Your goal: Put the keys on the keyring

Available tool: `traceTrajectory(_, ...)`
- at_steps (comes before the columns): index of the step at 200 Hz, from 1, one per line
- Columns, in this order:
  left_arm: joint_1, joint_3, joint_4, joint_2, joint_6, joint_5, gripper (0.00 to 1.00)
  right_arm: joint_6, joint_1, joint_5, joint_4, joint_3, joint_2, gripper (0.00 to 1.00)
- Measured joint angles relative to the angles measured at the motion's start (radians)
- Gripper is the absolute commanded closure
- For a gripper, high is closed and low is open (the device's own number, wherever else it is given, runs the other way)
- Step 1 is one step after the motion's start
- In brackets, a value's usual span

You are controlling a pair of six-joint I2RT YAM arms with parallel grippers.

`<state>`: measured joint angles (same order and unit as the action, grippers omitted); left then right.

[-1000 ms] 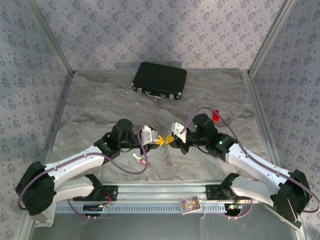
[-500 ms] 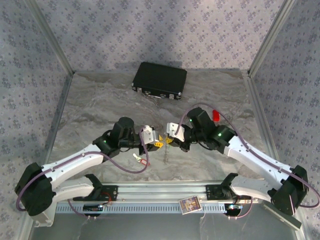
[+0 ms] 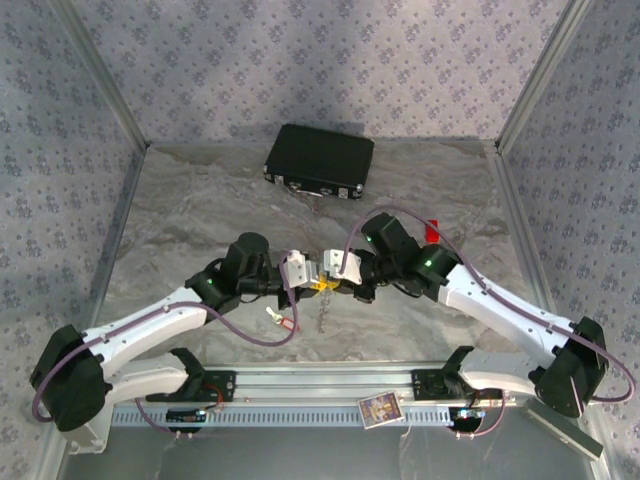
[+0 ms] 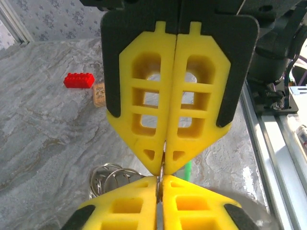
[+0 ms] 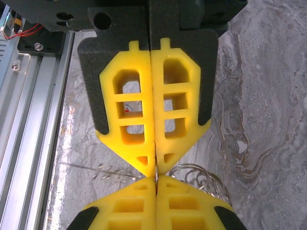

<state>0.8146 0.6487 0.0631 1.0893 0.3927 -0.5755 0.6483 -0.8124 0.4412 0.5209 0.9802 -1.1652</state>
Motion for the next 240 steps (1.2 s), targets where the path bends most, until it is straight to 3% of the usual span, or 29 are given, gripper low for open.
traceTrajectory(9, 0.000, 0.000, 0.000, 0.000, 0.000, 0.000, 1.00, -0.001, 0.002, 0.001, 0.000, 0.000, 0.000, 1.00)
traceTrajectory(22, 0.000, 0.000, 0.001, 0.000, 0.000, 0.000, 1.00, -0.008, 0.010, 0.009, -0.006, -0.004, 0.006, 0.77)
traceTrajectory(38, 0.000, 0.000, 0.003, 0.000, -0.001, 0.001, 1.00, -0.029, 0.022, 0.026, -0.033, -0.023, 0.028, 0.68)
traceTrajectory(80, 0.000, -0.047, 0.091, 0.000, -0.035, 0.001, 1.00, -0.120, 0.092, 0.093, -0.177, -0.153, 0.129, 0.66)
traceTrajectory(132, 0.000, -0.140, 0.246, 0.000, -0.095, 0.015, 1.00, -0.237, 0.097, 0.124, -0.340, -0.285, 0.178, 0.66)
traceTrajectory(240, -0.061, -0.239, 0.498, 0.000, -0.227, 0.001, 1.00, -0.341, 0.108, 0.124, -0.504, -0.361, 0.239, 0.67)
